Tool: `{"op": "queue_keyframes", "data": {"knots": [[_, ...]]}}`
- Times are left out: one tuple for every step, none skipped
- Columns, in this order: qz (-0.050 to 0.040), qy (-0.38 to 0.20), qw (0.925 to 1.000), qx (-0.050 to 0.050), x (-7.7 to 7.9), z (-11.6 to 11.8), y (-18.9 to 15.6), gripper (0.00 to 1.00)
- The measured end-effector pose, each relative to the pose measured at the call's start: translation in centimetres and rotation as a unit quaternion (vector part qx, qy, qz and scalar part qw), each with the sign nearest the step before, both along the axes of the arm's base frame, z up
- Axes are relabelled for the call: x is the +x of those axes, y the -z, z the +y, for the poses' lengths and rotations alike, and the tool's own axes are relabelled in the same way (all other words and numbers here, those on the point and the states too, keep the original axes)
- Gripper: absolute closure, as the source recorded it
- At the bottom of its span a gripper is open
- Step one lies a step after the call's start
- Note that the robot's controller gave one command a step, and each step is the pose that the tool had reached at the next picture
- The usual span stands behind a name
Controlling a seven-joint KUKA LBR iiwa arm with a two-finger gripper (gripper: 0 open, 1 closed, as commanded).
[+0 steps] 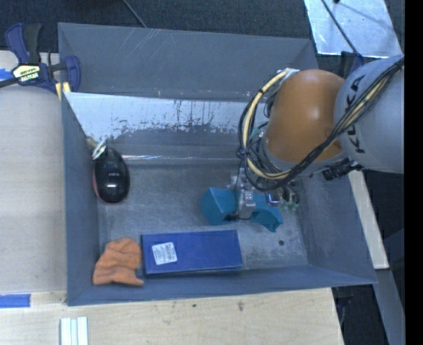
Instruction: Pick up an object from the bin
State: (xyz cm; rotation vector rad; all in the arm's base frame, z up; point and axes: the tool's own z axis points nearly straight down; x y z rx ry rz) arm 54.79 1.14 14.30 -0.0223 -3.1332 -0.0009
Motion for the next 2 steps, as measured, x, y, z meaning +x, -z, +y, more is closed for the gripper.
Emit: {"op": "queue_keyframes", "data": {"knots": [[-0.0084,0.011,0.9999,0.0,0.1,-0.2,-1.4,1.0],[-0.0067,0.024,0.9997,0.0,-2.6,3.1,-19.2,1.0]]}}
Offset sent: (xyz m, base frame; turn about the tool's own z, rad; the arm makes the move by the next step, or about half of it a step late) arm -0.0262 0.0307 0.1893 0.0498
